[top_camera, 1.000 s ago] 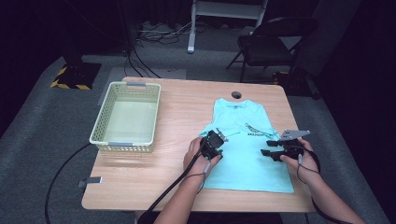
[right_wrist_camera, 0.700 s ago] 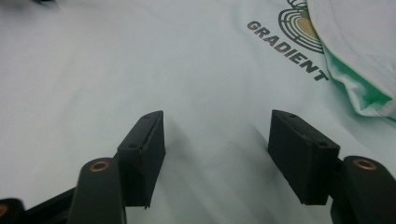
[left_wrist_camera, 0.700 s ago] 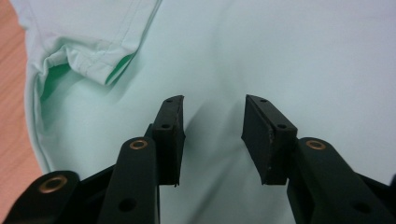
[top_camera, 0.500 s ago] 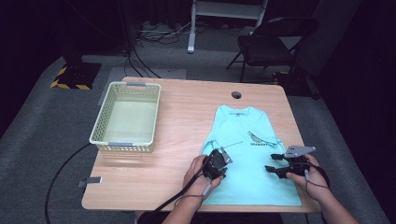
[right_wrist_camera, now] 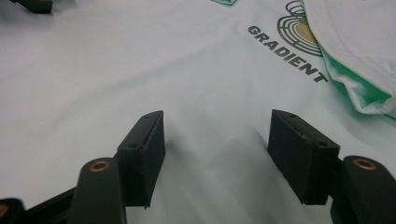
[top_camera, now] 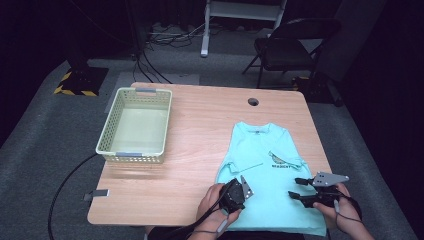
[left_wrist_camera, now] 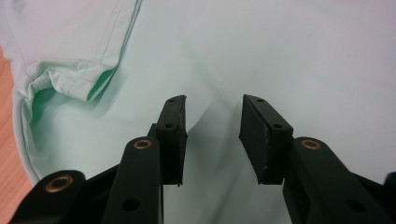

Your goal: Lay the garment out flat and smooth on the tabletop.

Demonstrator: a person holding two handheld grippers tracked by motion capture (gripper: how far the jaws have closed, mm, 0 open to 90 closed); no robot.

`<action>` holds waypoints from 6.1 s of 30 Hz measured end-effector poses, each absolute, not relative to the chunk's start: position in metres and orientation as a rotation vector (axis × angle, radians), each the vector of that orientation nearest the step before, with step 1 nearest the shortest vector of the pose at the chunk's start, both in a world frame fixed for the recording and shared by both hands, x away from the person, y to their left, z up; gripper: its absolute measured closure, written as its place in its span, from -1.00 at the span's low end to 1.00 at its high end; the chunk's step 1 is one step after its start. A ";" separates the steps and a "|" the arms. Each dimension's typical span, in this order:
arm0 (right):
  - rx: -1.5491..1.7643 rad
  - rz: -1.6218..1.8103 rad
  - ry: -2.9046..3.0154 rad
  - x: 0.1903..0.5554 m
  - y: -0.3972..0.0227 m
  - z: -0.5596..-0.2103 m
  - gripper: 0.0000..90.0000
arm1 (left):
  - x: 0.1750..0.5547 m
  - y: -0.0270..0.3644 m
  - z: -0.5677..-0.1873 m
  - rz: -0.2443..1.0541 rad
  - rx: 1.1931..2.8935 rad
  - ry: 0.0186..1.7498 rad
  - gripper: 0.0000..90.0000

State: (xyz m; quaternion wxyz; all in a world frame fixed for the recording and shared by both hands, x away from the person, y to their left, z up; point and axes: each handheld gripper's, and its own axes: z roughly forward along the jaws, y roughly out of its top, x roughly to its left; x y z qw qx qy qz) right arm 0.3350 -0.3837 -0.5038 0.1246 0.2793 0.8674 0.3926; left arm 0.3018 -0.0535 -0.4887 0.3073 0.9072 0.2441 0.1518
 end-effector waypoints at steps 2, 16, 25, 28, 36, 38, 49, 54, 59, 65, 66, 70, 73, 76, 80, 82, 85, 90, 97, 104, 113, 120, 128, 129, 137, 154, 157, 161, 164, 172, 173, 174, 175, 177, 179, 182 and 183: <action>0.816 1.144 2.526 0.333 -0.384 -0.504 -0.18 | 0.301 -0.052 -0.489 0.390 2.393 0.652 0.33; 0.805 1.157 2.533 0.332 -0.384 -0.504 -0.17 | 0.316 -0.045 -0.468 0.390 2.340 0.696 -0.11; 0.804 1.157 2.533 0.332 -0.384 -0.504 -0.17 | 0.333 -0.048 -0.450 0.370 2.287 0.698 -0.10; 0.803 1.155 2.531 0.331 -0.384 -0.504 -0.17 | 0.339 -0.050 -0.446 0.369 2.277 0.692 -0.09; 0.798 1.158 2.528 0.330 -0.383 -0.504 -0.13 | 0.359 -0.057 -0.441 0.340 2.275 0.696 -0.07; 0.797 1.160 2.534 0.331 -0.383 -0.504 -0.13 | 0.364 -0.062 -0.440 0.341 2.283 0.692 -0.06; 0.789 1.162 2.530 0.329 -0.383 -0.504 -0.05 | 0.383 -0.084 -0.437 0.338 2.292 0.662 -0.06; 0.791 1.164 2.532 0.329 -0.383 -0.504 -0.05 | 0.389 -0.092 -0.433 0.350 2.292 0.652 -0.07; 0.792 1.165 2.533 0.329 -0.383 -0.504 -0.05 | 0.399 -0.100 -0.438 0.330 2.289 0.660 -0.07; 0.793 1.165 2.533 0.329 -0.384 -0.504 -0.05 | 0.409 -0.113 -0.449 0.321 2.316 0.649 -0.07; 0.793 1.165 2.533 0.329 -0.384 -0.504 -0.05 | 0.410 -0.116 -0.452 0.316 2.323 0.652 -0.07; 0.794 1.165 2.534 0.329 -0.384 -0.504 -0.05 | 0.416 -0.120 -0.462 0.309 2.331 0.666 -0.06; 0.795 1.167 2.535 0.329 -0.384 -0.504 -0.05 | 0.419 -0.122 -0.468 0.312 2.331 0.674 -0.03; 0.796 1.168 2.535 0.329 -0.384 -0.504 -0.05 | 0.423 -0.124 -0.475 0.301 2.340 0.685 -0.02; 0.796 1.168 2.534 0.329 -0.384 -0.504 -0.05 | 0.425 -0.126 -0.482 0.285 2.380 0.689 0.08; 0.796 1.169 2.534 0.329 -0.384 -0.504 -0.04 | 0.426 -0.127 -0.485 0.277 2.404 0.694 0.20; 0.797 1.170 2.535 0.330 -0.384 -0.504 -0.04 | 0.426 -0.127 -0.484 0.307 2.416 0.698 0.65; 0.797 1.169 2.535 0.329 -0.384 -0.504 -0.04 | 0.427 -0.125 -0.480 0.336 2.427 0.703 0.95; 0.797 1.169 2.535 0.329 -0.384 -0.504 -0.04 | 0.427 -0.112 -0.463 0.370 2.368 0.721 0.95; 0.796 1.166 2.535 0.329 -0.384 -0.504 -0.05 | 0.428 -0.089 -0.447 0.417 2.321 0.758 0.95; 0.793 1.205 2.476 0.324 -0.390 -0.493 -0.01 | 0.433 -0.055 -0.428 0.477 2.248 0.836 0.95; 0.769 1.300 2.388 0.320 -0.393 -0.472 0.00 | 0.441 -0.025 -0.418 0.525 2.223 0.917 0.95; 0.740 1.325 2.404 0.325 -0.386 -0.471 0.00 | 0.450 0.007 -0.423 0.566 2.204 1.041 0.95; 0.735 1.328 2.406 0.326 -0.386 -0.470 0.00 | 0.451 0.011 -0.426 0.568 2.202 1.061 0.95; 0.723 1.299 2.409 0.328 -0.383 -0.468 0.00 | 0.449 0.048 -0.448 0.529 2.069 1.275 0.45; 0.737 1.181 2.457 0.379 -0.368 -0.443 0.14 | 0.391 0.019 -0.435 0.489 2.089 1.043 -0.01; 0.735 1.163 2.458 0.390 -0.363 -0.441 0.14 | 0.382 0.018 -0.437 0.476 2.085 1.027 -0.02; 0.745 1.146 2.465 0.401 -0.360 -0.441 0.14 | 0.372 0.015 -0.443 0.438 2.076 0.990 -0.02; 0.747 1.134 2.479 0.409 -0.357 -0.442 0.15 | 0.364 0.010 -0.450 0.412 2.086 0.956 -0.02; 0.743 1.099 2.512 0.426 -0.349 -0.450 0.21 | 0.352 0.002 -0.472 0.349 2.131 0.914 -0.02; 0.747 1.094 2.516 0.428 -0.348 -0.452 0.21 | 0.351 0.001 -0.474 0.336 2.132 0.906 -0.02; 0.750 1.091 2.518 0.429 -0.347 -0.453 0.22 | 0.349 0.001 -0.476 0.319 2.131 0.905 -0.02; 0.752 1.088 2.520 0.431 -0.347 -0.455 0.22 | 0.348 0.000 -0.479 0.307 2.135 0.898 -0.02; 0.762 1.083 2.525 0.434 -0.347 -0.459 0.24 | 0.345 -0.002 -0.483 0.302 2.148 0.893 -0.02; 0.775 1.079 2.531 0.437 -0.346 -0.464 0.26 | 0.341 -0.005 -0.488 0.294 2.163 0.886 -0.02; 0.784 1.066 2.541 0.441 -0.344 -0.470 0.26 | 0.339 -0.007 -0.494 0.293 2.182 0.882 -0.02; 0.787 1.061 2.546 0.442 -0.343 -0.472 0.26 | 0.338 -0.007 -0.495 0.285 2.182 0.880 -0.03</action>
